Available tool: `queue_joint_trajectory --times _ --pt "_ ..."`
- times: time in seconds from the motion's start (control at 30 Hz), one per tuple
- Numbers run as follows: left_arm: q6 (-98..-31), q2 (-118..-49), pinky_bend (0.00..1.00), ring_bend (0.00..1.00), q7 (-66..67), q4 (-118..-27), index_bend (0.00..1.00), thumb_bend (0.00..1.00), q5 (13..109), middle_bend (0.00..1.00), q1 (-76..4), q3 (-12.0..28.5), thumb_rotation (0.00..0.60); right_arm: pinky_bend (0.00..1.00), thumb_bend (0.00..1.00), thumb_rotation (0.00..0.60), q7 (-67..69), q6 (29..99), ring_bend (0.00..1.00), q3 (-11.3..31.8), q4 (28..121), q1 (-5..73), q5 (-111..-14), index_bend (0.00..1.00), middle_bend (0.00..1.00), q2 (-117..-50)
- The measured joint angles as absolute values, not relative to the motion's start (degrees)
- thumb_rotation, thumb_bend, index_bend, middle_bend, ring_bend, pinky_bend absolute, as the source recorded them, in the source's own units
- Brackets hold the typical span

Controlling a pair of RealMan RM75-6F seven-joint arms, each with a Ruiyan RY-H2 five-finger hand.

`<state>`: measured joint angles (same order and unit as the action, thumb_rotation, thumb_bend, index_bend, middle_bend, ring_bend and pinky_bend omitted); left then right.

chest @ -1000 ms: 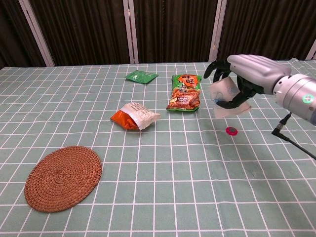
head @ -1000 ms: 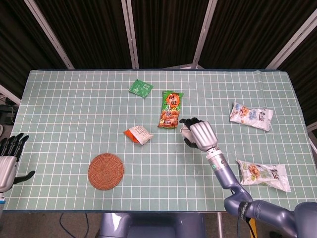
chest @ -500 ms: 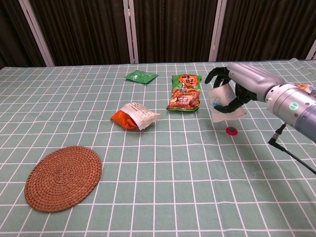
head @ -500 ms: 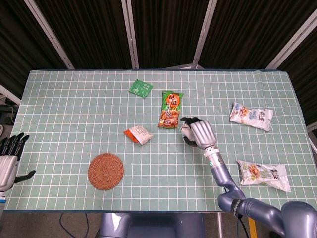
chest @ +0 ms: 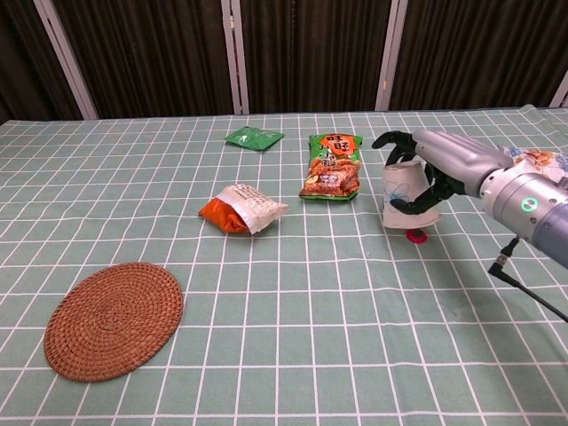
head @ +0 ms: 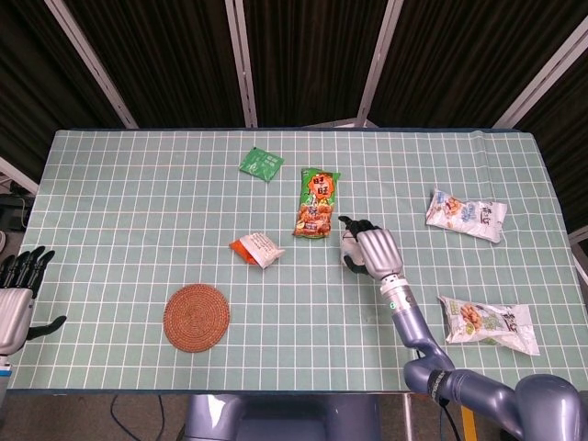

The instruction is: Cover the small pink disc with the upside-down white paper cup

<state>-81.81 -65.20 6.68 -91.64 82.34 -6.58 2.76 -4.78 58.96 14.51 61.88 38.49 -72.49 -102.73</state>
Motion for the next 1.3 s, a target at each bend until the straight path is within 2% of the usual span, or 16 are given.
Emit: queue_joint_trajectory --times 0.1,0.43,0.53,0.6,0.7,0.83,1.0,1.3 --pt "-81.86 -65.19 0.0 0.0 6.72 -91.71 0.0 0.0 82.41 0.0 -6.58 2.73 0.6 0.35 0.27 0.6 -4.69 58.75 0.15 14.12 62.4 38.38 -72.64 0.08 0.17 -102.39" --pt "-82.09 -64.85 0.0 0.0 6.12 -91.95 0.0 0.0 82.69 0.0 -6.5 2.67 0.6 0.32 0.27 0.6 -5.52 59.01 0.13 12.8 65.72 37.28 -72.83 0.08 0.15 -100.56" --pt "-82.18 -64.72 0.0 0.0 5.96 -92.07 0.0 0.0 82.92 0.0 -6.46 2.58 0.6 0.21 0.26 0.6 -6.09 60.09 0.07 11.93 67.2 36.64 -73.81 0.07 0.09 -99.61" --pt "-82.31 -64.64 0.0 0.0 5.93 -92.17 0.0 0.0 83.13 0.0 -6.42 2.5 0.6 0.08 0.25 0.6 -6.44 60.89 0.01 11.46 68.37 36.21 -74.47 0.05 0.03 -98.88" --pt "-82.54 -64.52 0.0 0.0 5.84 -92.44 0.0 0.0 83.38 0.0 -6.33 2.39 0.6 0.0 0.23 0.6 -6.23 62.06 0.0 11.09 70.51 35.67 -75.52 0.02 0.0 -97.62" --pt "-82.75 -64.34 0.0 0.0 5.73 -92.63 0.0 0.0 83.61 0.0 -6.23 2.3 0.6 0.0 0.17 0.6 -5.31 64.95 0.0 10.7 74.0 34.81 -78.13 0.0 0.0 -95.07" --pt "-83.99 -64.12 0.0 0.0 5.54 -92.74 0.0 0.0 84.25 0.0 -5.87 2.32 0.6 0.0 0.01 0.6 -3.97 70.14 0.0 9.76 80.13 32.52 -82.29 0.0 0.0 -88.51" --pt "-88.01 -64.27 0.0 0.0 5.84 -92.39 0.0 0.0 88.27 0.0 -4.74 1.7 0.6 0.0 0.0 0.6 -0.71 81.92 0.0 4.52 90.88 21.44 -87.07 0.0 0.0 -72.24"
